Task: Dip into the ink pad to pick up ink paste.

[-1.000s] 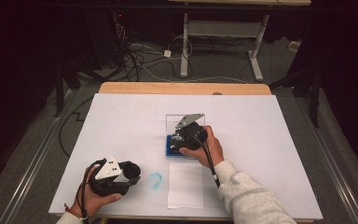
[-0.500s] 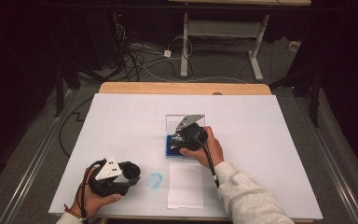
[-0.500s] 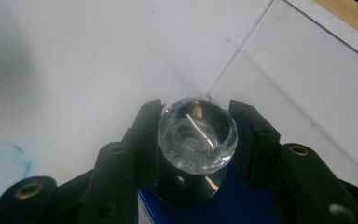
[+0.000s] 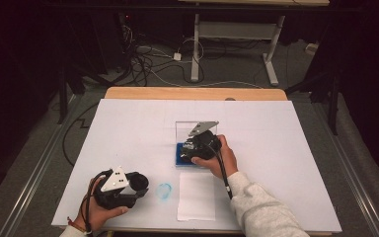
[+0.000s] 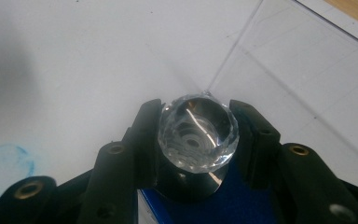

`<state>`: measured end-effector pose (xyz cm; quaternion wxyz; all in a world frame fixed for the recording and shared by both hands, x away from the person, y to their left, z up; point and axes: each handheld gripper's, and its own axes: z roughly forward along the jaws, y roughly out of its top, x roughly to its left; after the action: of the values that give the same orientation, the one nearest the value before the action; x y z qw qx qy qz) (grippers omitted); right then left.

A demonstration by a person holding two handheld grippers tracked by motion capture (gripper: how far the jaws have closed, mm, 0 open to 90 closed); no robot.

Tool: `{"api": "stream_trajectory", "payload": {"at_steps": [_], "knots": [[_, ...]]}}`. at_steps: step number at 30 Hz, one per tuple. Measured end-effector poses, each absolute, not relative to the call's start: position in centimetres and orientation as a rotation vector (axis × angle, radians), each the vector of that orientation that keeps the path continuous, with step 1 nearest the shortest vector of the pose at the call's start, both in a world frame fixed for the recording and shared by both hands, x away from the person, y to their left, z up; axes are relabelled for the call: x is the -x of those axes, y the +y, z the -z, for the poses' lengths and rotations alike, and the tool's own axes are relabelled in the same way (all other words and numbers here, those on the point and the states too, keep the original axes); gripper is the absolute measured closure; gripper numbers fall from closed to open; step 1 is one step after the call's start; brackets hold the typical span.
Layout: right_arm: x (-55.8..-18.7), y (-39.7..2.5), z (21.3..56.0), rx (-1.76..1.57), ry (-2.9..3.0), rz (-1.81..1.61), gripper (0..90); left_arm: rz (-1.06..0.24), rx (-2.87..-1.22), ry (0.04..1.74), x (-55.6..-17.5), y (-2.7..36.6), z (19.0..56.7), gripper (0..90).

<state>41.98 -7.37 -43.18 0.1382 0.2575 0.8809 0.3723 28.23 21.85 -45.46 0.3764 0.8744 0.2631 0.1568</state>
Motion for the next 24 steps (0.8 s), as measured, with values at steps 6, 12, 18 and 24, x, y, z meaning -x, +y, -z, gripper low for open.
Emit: {"api": "stream_trajectory", "payload": {"at_steps": [6,12,18,24], "knots": [[-41.70,-6.85,43.16,-0.706,2.535,-1.037,56.9,-0.398,-2.234,0.679,-28.19,21.89,45.51,36.8],[-41.50,-6.67,43.08,-0.693,2.536,-1.007,56.9,-0.394,-2.239,0.674,-28.21,21.74,45.54,36.7],[-41.40,-7.06,43.20,-0.692,2.522,-1.025,56.9,-0.393,-2.238,0.673,-28.16,21.78,45.54,36.8],[-41.19,-6.82,43.18,-0.683,2.519,-1.007,56.9,-0.394,-2.236,0.673,-28.12,21.83,45.51,36.8]]}}
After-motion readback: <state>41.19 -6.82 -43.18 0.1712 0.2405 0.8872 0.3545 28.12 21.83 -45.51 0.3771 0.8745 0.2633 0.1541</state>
